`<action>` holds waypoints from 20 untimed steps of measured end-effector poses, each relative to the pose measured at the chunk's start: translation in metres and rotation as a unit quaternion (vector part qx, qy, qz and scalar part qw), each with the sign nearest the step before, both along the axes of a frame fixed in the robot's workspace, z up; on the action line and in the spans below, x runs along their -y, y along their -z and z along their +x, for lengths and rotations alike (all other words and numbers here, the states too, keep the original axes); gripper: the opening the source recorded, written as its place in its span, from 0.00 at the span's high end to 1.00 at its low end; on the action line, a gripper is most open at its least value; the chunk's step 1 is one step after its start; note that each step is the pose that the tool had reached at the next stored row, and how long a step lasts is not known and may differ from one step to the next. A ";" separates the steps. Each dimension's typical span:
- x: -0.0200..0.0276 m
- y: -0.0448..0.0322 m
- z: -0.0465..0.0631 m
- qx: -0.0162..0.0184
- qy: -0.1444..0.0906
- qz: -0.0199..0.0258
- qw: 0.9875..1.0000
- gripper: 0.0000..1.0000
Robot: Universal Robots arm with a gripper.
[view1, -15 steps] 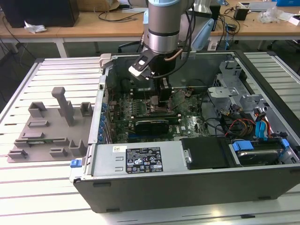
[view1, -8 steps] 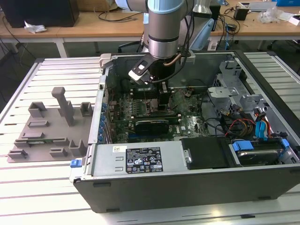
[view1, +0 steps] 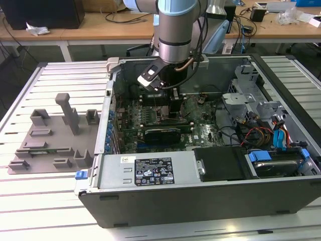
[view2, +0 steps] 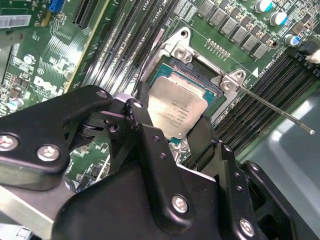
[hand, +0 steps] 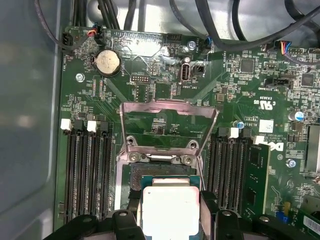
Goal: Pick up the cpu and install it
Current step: 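Place the cpu into insertion slot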
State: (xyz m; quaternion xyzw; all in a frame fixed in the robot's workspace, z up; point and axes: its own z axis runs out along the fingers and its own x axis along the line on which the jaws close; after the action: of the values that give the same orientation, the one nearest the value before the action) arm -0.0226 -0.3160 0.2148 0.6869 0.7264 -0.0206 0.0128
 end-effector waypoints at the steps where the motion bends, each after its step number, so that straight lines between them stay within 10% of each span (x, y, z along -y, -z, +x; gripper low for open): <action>1: -0.0005 0.0012 0.000 0.000 0.003 0.000 1.000 0.45; 20: -0.0023 0.0169 0.001 0.000 0.032 0.016 0.999 0.45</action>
State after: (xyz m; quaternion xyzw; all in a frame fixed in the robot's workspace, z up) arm -0.0218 -0.3137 0.1978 0.7095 0.7046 -0.0097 0.0010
